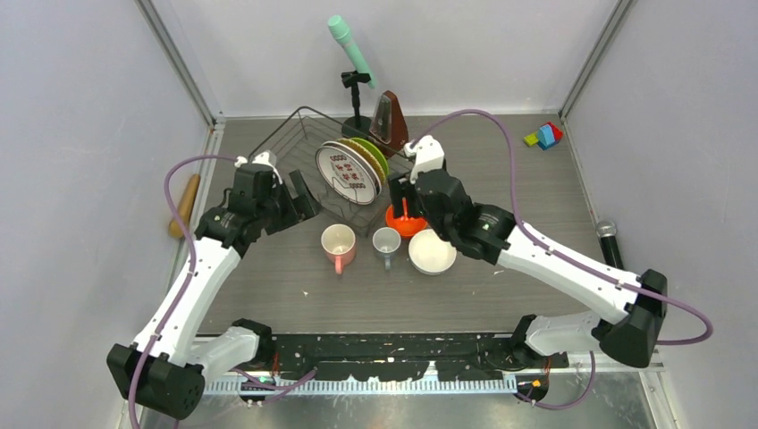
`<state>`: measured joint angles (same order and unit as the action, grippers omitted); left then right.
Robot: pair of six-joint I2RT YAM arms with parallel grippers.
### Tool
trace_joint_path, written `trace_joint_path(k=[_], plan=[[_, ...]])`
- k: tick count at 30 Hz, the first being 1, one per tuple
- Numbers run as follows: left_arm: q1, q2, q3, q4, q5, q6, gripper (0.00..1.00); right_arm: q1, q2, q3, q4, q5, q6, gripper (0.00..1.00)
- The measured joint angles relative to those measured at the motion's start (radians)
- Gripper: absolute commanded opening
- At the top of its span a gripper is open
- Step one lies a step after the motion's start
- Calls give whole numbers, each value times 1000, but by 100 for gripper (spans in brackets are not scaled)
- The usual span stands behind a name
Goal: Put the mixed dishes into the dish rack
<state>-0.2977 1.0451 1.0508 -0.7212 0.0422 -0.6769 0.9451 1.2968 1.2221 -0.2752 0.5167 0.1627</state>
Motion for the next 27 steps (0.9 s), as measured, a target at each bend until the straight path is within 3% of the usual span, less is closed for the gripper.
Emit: trace_joint_path(k=[14,21,27], plan=[[0,-54,-135,-39,65,5,82,-55,-242,-262,-377,16,362,70],[1,13,-137,5,63,0,82,-211,-320,-407,-421,-89,440,66],[4,55,-123,45,71,-3,82,-257,-316,-456,-405,-177,484,64]])
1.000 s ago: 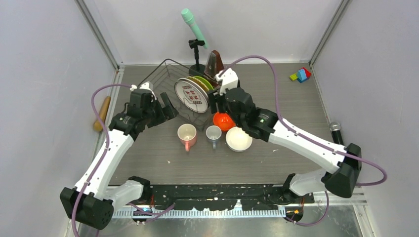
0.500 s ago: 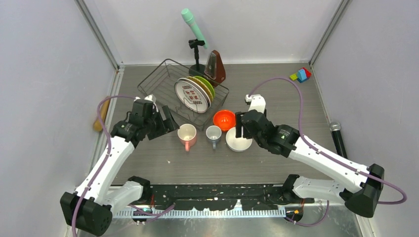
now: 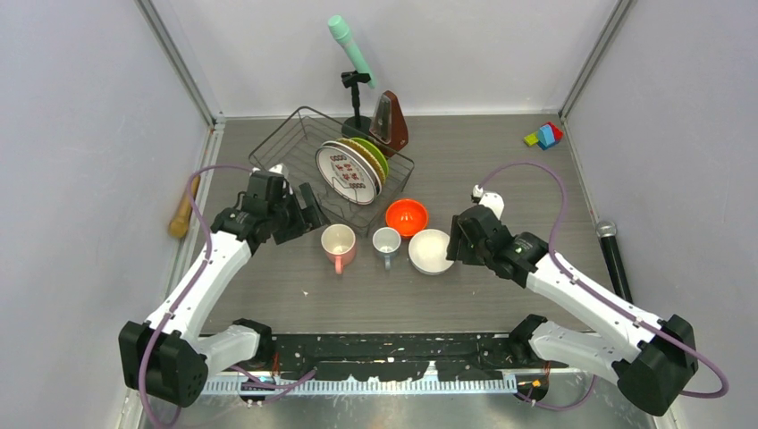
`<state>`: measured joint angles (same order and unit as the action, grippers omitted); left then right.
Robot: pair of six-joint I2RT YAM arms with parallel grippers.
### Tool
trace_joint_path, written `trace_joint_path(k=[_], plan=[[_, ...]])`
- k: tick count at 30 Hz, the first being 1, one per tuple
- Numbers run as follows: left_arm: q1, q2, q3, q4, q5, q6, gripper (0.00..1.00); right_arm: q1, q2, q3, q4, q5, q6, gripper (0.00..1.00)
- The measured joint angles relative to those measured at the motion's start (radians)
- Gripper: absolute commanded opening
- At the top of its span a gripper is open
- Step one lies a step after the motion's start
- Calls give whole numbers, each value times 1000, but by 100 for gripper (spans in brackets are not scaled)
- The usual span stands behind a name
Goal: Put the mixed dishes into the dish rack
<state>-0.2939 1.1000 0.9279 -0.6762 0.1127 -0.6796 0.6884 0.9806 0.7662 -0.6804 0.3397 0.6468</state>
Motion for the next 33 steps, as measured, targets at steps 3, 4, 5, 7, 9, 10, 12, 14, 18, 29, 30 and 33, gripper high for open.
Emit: trace_joint_path(k=[3,4,5,7,9,10,12,14,18,29,30,33], plan=[[0,4,19,24,24,7,83,-12,31,-24,30,-31,23,62],[0,4,21,28,27,8,83,-14,39,-32,37,-37,29,62],[0,4,24,35,32,12,83,-19,49,-46,53,-47,39,61],[0,5,27,39,42,21,83,-26,64,-67,76,-58,51,60],[0,5,31,39,50,34,84,-37,80,-87,95,-71,67,59],[0,5,33,40,55,37,84,-42,87,-93,104,-74,71,58],[0,5,38,40,66,48,85,-53,102,-101,125,-81,80,57],[0,5,42,39,78,63,86,-66,119,-105,149,-85,88,54],[0,5,50,40,114,87,88,-98,148,-117,196,-104,98,44],[0,3,51,40,186,113,89,-133,154,-153,253,-149,129,1],[0,3,52,40,195,113,91,-135,154,-156,245,-148,131,1],[0,3,52,41,233,113,100,-146,142,-156,222,-154,134,0]])
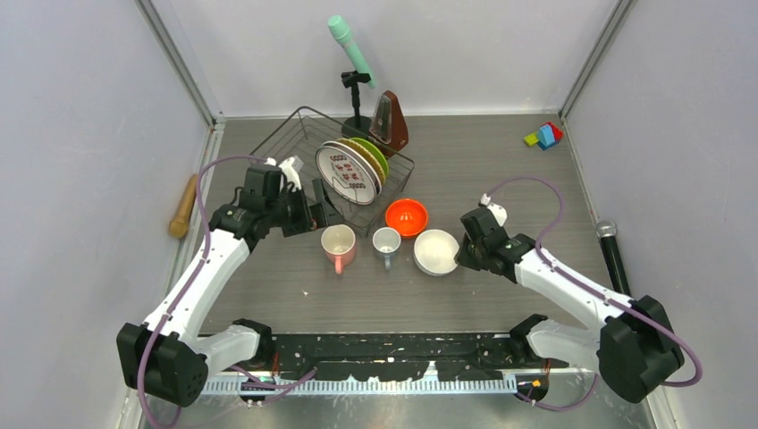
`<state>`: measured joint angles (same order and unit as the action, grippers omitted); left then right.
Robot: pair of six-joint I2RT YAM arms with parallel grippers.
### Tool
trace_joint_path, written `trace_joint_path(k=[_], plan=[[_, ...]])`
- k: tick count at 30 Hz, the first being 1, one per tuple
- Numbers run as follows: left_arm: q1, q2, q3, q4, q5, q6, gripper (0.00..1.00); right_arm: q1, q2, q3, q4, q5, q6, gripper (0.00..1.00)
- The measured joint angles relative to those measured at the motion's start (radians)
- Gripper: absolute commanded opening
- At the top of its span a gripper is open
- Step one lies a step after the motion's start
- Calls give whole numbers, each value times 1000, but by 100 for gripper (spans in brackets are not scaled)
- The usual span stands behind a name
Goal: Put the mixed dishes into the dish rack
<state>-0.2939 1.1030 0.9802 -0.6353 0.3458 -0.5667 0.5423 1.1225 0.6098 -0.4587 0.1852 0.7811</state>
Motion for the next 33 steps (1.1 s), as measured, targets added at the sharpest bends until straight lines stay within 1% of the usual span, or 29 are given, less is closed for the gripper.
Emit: trace_joint_path(k=[2,4,8,11,16,20,24,28,33], plan=[[0,0,5,-1,37,-1,100,-9,-29,0,-31,3,-4,0],[0,4,17,0,76,-3,100,-16,-92,3,-77,8,-15,0],[0,10,29,44,162,-35,100,-23,-201,37,-134,11,-41,0],[-6,10,29,109,224,-98,100,-25,-255,72,-147,-6,-62,0],[-53,12,29,231,269,-219,100,-26,-305,120,-108,-84,-91,0],[-115,31,29,345,294,-342,100,-26,-286,142,-2,-192,-96,0],[-153,55,30,415,303,-422,100,-26,-212,191,79,-281,-92,0],[-166,62,41,422,301,-445,100,-26,-142,235,134,-343,-81,0],[-176,72,60,422,293,-446,98,-26,-121,249,169,-389,-67,0]])
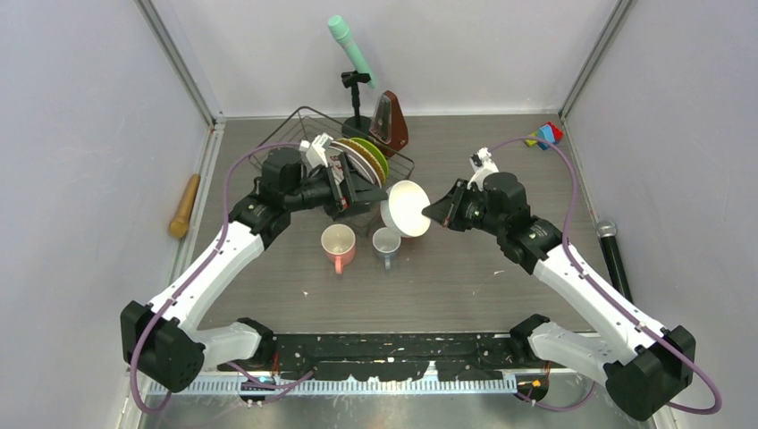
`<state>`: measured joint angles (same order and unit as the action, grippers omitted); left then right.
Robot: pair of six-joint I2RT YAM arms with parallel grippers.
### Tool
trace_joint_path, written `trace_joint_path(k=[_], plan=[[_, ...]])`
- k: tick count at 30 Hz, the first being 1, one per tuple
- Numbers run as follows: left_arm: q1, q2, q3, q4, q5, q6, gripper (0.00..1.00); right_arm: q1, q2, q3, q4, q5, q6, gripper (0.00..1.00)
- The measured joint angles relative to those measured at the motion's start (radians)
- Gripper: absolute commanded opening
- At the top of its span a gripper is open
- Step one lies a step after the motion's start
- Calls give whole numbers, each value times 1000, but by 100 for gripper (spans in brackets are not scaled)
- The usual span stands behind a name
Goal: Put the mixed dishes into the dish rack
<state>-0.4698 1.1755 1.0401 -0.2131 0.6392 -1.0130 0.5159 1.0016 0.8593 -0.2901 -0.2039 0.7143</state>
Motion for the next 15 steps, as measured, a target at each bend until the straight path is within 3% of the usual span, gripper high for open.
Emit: trace_joint_path(k=[15], plan=[[-22,47,3,0,-2,3,88,0,43,9,37,-59,10,0]])
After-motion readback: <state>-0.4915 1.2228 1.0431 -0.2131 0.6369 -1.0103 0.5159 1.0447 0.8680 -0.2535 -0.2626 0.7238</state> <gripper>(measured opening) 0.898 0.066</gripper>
